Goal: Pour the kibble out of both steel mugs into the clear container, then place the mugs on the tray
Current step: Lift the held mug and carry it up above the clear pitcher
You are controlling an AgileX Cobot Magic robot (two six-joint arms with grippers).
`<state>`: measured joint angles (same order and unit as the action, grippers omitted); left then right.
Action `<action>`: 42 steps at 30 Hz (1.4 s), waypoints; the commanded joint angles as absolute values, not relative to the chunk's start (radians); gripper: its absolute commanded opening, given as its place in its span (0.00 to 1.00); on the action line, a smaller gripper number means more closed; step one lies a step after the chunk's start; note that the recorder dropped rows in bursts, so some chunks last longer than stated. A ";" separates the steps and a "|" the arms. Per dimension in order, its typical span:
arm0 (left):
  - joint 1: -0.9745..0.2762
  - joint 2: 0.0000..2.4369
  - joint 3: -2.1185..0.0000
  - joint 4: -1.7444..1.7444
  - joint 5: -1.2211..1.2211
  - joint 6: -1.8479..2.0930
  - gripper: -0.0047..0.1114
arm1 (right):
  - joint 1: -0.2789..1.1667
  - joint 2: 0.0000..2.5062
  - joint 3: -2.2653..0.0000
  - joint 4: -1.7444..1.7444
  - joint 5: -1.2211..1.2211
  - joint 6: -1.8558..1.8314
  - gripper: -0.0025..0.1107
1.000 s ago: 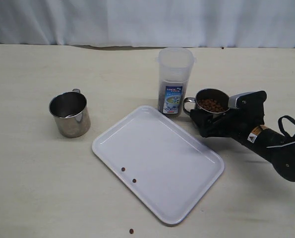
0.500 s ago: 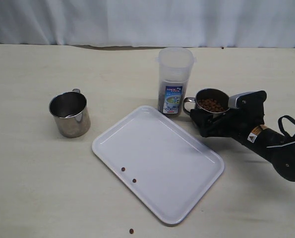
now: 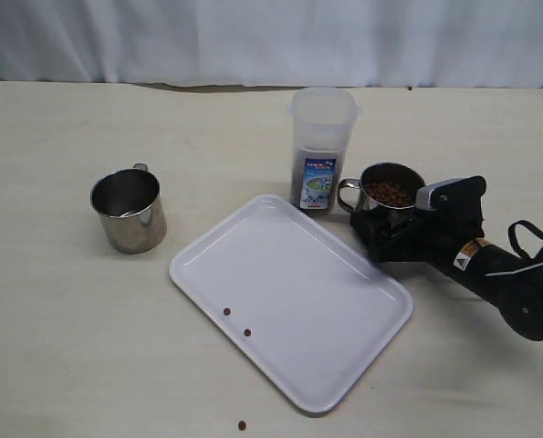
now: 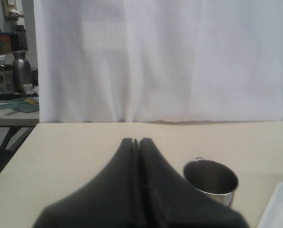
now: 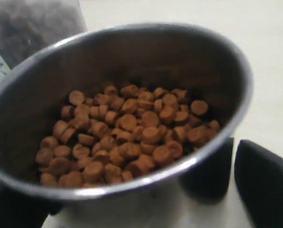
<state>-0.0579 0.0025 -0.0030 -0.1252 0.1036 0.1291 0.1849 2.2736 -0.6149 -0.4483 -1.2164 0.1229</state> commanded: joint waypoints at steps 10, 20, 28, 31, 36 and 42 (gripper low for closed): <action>-0.065 0.000 0.000 -0.121 0.100 0.127 0.04 | 0.186 2.282 -0.649 -0.460 -1.221 0.046 0.77; -0.065 0.000 0.000 -0.121 0.100 0.127 0.04 | 0.186 2.282 -0.663 -0.448 -1.221 0.037 0.77; -0.065 0.000 0.000 -0.121 0.100 0.127 0.04 | 0.186 2.282 -0.663 -0.379 -1.221 0.039 0.77; -0.065 0.000 0.000 -0.121 0.095 0.127 0.04 | 0.186 2.282 -0.663 -0.377 -1.221 0.040 0.77; -0.065 0.000 0.000 -0.121 0.095 0.127 0.04 | 0.186 2.282 -0.663 -0.378 -1.221 0.040 0.77; -0.065 0.000 0.000 -0.121 0.095 0.127 0.04 | 0.186 2.282 -0.663 -0.378 -1.221 0.044 0.71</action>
